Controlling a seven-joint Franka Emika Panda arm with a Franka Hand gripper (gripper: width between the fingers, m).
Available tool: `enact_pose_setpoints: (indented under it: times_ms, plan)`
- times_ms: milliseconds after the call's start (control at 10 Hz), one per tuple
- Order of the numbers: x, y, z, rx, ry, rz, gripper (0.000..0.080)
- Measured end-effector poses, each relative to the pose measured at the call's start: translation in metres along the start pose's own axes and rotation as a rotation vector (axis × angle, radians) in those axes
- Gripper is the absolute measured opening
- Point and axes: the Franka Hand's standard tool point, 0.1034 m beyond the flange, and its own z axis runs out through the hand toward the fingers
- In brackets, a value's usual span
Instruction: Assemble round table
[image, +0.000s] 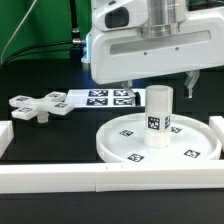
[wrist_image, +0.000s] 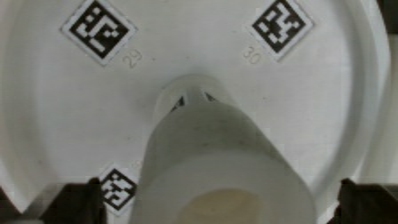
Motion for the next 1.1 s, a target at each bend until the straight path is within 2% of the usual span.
enact_pose_setpoints:
  times_ms: [300, 800, 1100]
  plan:
    - [0.0051, 0.0003, -0.0016, -0.024, -0.007, -0.302, 0.0649]
    - [0.0044, 0.0038, -0.0013, -0.027, -0.013, -0.578, 0.0649]
    - [0.007, 0.0043, 0.0023, -0.057, -0.037, -0.906, 0.0649]
